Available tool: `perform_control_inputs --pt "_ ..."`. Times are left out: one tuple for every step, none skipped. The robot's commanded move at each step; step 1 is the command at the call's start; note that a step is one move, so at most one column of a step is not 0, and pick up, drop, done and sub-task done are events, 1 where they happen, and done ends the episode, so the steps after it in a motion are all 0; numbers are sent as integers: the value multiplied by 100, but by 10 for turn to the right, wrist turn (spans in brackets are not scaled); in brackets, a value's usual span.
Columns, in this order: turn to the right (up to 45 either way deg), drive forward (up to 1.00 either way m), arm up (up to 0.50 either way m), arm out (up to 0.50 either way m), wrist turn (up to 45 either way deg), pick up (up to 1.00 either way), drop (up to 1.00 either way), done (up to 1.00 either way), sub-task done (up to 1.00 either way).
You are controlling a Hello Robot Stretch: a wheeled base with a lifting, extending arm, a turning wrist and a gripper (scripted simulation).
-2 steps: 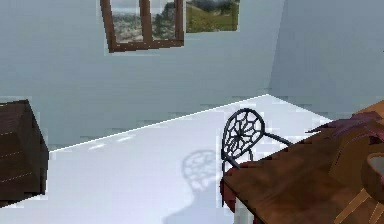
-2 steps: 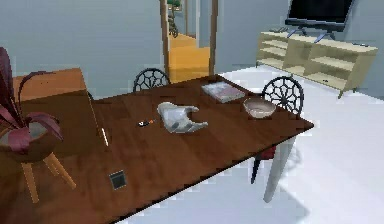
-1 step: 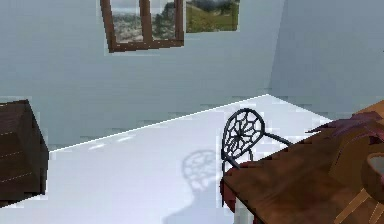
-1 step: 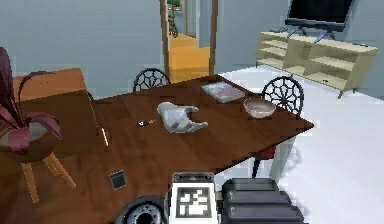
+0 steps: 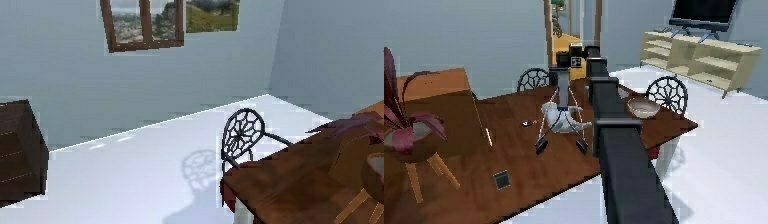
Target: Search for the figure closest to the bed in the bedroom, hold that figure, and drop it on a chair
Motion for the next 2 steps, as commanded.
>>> perform_control_inputs --pt "0 0 0 0 450 0 0 0 0" --pt "0 0 0 0 450 0 0 0 0"
